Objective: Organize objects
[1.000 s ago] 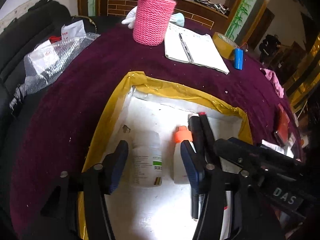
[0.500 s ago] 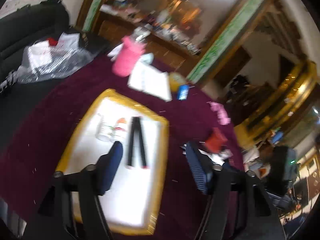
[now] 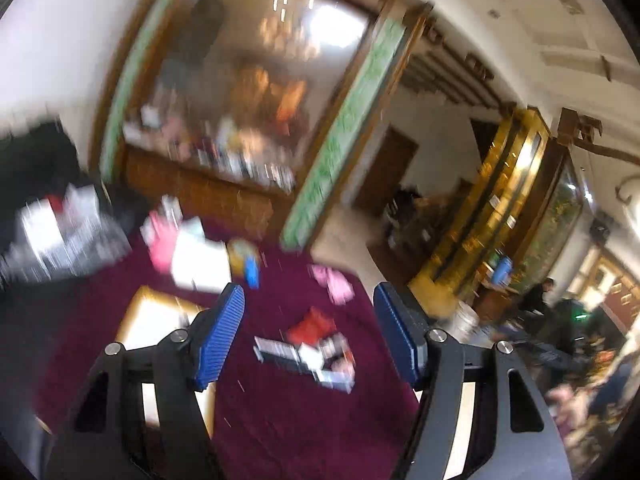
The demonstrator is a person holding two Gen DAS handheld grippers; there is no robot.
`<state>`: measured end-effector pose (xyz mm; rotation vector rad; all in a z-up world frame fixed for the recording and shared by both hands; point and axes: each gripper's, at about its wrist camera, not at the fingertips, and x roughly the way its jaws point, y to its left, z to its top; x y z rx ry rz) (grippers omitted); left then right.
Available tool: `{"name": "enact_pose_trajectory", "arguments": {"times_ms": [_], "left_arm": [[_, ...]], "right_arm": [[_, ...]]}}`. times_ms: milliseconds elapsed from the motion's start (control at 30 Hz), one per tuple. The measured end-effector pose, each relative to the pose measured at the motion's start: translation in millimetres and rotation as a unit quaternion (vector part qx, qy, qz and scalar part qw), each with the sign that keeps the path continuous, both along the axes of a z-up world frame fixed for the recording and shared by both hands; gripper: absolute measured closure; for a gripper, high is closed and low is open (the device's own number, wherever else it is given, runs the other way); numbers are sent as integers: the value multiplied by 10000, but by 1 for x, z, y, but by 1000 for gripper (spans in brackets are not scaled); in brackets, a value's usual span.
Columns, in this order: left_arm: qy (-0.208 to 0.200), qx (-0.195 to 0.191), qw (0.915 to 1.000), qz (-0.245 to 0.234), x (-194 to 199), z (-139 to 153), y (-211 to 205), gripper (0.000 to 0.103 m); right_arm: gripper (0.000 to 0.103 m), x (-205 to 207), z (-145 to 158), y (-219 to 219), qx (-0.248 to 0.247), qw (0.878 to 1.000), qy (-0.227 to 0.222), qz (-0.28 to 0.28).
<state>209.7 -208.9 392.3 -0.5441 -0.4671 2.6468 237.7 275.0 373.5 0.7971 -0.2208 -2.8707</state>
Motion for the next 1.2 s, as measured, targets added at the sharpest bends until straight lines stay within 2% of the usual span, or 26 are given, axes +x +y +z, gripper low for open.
{"name": "enact_pose_trajectory", "arguments": {"times_ms": [33, 67, 100, 133, 200, 267, 333, 367, 433, 533, 600, 633, 733, 800, 833, 900, 933, 1000, 1033, 1100, 1133, 1200], "left_arm": [[326, -112, 9990, 280, 11, 31, -7, 35], [532, -257, 9971, 482, 17, 51, -12, 28], [766, -416, 9934, 745, 23, 74, -17, 25], [1058, -564, 9859, 1167, 30, 102, -25, 21], [1304, -749, 9738, 1704, 34, 134, -33, 21], [1349, -967, 9632, 2112, 31, 164, -45, 21], [1220, -1104, 9597, 2276, 23, 178, -50, 20], [1128, -1169, 9612, 2231, 16, 178, -51, 20], [1058, -1241, 9659, 2012, 4, 165, -47, 20], [950, -1443, 9708, 1662, -21, 123, -25, 20], [809, -1539, 9748, 1401, -39, 87, -1, 20], [644, -1563, 9793, 1110, -54, 61, 14, 20], [134, -1447, 9889, 301, -75, 2, 49, 20], [-162, -1372, 9902, -205, -92, -41, 73, 20], [-301, -1371, 9892, -422, -104, -70, 88, 20], [-528, -1402, 9870, -588, -113, -108, 110, 21], [-742, -1420, 9848, -673, -126, -138, 122, 21], [-1111, -1466, 9798, -789, -140, -176, 136, 21], [-1436, -1418, 9756, -864, -153, -204, 143, 21], [-1918, -1266, 9684, -968, -157, -242, 140, 21], [-2239, -1207, 9620, -995, -168, -264, 143, 21], [-2571, -1185, 9546, -925, -172, -287, 147, 21]], "right_arm": [[37, 11, 25, 9, 156, 9994, 146, -270], [32, 23, 57, 20, 363, 9968, 323, -636], [31, 33, 87, 29, 559, 9924, 490, -982], [31, 43, 118, 39, 703, 9860, 661, -1361], [27, 58, 164, 54, 817, 9734, 937, -1922], [23, 70, 208, 64, 977, 9565, 1137, -2502], [17, 76, 233, 66, 1192, 9398, 1241, -2954], [8, 74, 237, 65, 1275, 9363, 1201, -3043], [6, 62, 229, 57, 1318, 9423, 1079, -2880], [6, 32, 186, 40, 1434, 9551, 821, -2460], [6, -4, 137, 26, 1544, 9641, 357, -2132], [6, -15, 117, 23, 1535, 9678, 173, -1988], [6, -64, 29, 1, 1120, 9852, -455, -1212], [6, -83, -25, -10, 705, 9906, -877, -783], [6, -98, -55, -14, 442, 9917, -1088, -529], [6, -129, -120, -27, -50, 9890, -1469, -165], [6, -134, -143, -28, -222, 9866, -1618, -50], [6, -148, -196, -25, -577, 9800, -1901, 68], [6, -163, -222, -27, -648, 9758, -2088, 34], [6, -171, -259, -19, -766, 9696, -2321, 46], [6, -182, -274, -20, -776, 9671, -2423, 24], [6, -201, -294, -16, -748, 9647, -2520, -150]]}}
